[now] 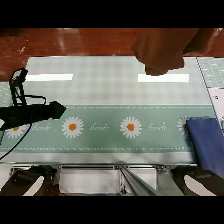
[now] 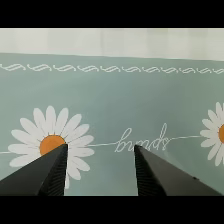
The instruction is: Fold the shirts.
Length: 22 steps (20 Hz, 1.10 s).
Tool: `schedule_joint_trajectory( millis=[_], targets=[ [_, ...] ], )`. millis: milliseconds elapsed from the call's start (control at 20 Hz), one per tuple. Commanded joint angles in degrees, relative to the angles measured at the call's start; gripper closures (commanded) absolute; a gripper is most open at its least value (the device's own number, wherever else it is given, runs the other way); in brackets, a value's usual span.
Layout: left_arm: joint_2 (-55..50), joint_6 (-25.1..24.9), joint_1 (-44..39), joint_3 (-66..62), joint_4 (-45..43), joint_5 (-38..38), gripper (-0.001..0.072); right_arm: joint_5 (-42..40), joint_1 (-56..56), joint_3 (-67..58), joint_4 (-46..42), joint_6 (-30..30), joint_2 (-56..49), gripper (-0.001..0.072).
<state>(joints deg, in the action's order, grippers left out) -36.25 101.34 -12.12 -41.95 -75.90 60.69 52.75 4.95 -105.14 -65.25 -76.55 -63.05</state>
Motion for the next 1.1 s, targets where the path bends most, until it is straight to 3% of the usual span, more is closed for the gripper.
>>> schedule_joint_trajectory(
  millis=[0,150,350,600,900,1000,1050],
  targets=[
    [0.92,-0.7,0.66,0.28,-3.72,-0.66,0.0199,7.45,4.57,-4.59,0.02,0.98,0.87,0.0689],
    [1.29,-0.52,4.66,-0.11,-5.16,-0.61,0.0199,19.61,8.72,-3.15,-0.33,0.66,-0.87,0.0689],
    [1.31,-0.52,6.01,-0.09,-4.44,-0.04,0.0199,21.84,17.57,3.56,-1.73,-1.53,-4.74,0.0689],
    [1.31,-1.64,6.23,-0.13,-7.28,-0.28,0.0199,16.61,28.2,14.56,-1.46,-5.9,-15.28,0.0689],
    [1.31,-1.57,8.5,-0.79,-6.19,0.74,0.0199,7.34,36.68,16.06,7.17,-7.56,-32.44,0.0688],
    [1.29,-1.57,8.5,-0.79,-3.8,1.09,0.0199,6.21,36.63,16.06,14.1,-7.41,-36.54,0.0686],
    [1.22,-1.57,8.5,-0.79,-2.62,1.09,0.0199,5.7,36.15,16.04,16.81,-7.34,-37.75,0.0583]
  ],
)
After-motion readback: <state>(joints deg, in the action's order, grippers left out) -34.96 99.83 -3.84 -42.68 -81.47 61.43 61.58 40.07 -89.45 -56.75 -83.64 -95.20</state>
